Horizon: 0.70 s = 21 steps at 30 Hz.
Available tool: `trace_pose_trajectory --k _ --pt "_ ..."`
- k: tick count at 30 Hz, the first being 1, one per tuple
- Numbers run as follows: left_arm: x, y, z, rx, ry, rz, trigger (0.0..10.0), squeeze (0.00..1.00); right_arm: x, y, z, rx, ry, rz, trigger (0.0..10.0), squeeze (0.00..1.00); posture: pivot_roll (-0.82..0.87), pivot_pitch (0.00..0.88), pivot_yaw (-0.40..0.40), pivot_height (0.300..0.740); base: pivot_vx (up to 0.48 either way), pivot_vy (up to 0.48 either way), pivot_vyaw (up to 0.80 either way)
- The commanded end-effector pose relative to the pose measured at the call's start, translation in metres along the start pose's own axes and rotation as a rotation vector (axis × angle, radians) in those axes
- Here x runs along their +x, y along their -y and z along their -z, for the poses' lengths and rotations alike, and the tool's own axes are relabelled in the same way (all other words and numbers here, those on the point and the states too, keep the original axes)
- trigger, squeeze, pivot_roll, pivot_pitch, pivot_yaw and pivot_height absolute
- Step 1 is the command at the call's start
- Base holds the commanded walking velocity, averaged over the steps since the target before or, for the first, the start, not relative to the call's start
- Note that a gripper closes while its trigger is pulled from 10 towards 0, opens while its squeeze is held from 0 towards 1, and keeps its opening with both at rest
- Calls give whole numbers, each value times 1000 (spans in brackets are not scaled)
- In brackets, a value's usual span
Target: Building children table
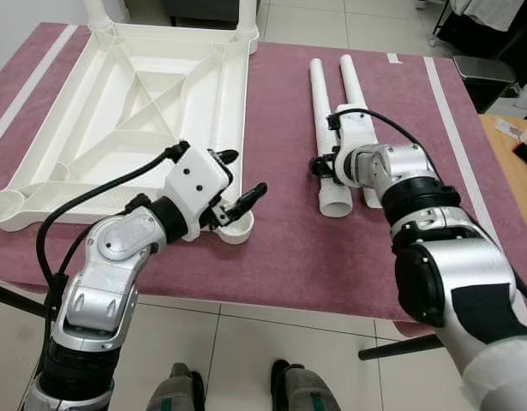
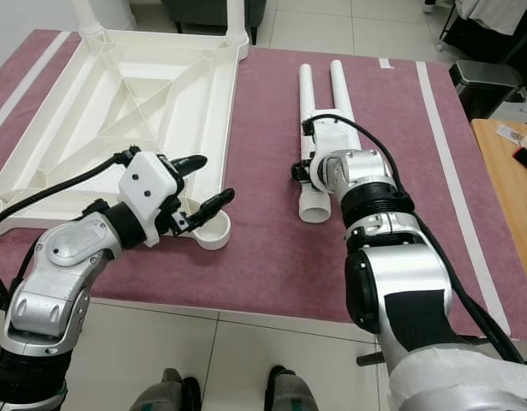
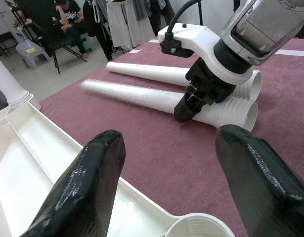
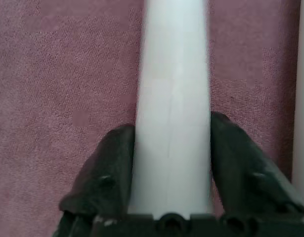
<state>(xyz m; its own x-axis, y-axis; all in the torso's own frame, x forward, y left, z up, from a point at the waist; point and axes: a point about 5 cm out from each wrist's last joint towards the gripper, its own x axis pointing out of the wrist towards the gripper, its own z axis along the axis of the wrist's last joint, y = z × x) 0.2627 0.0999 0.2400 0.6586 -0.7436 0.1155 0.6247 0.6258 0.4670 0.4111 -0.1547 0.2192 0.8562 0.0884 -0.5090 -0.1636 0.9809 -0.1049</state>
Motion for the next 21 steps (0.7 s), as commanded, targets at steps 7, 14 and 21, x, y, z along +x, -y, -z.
trace_pose_trajectory --k 7,14,21 --pt "-3 -3 0 -3 -12 -53 10000 0 5 -2 13 54 -71 -21 0 0 -54 200 10 740 0 0 0" --pt "-2 -5 -1 -14 -7 -66 10000 0 -10 -2 -32 253 130 -48 10000 0 -47 192 18 740 0 0 0" --pt "3 -12 -4 -116 29 -107 10000 0 -52 -11 -89 406 379 -193 10000 0 -49 180 33 740 0 0 0"
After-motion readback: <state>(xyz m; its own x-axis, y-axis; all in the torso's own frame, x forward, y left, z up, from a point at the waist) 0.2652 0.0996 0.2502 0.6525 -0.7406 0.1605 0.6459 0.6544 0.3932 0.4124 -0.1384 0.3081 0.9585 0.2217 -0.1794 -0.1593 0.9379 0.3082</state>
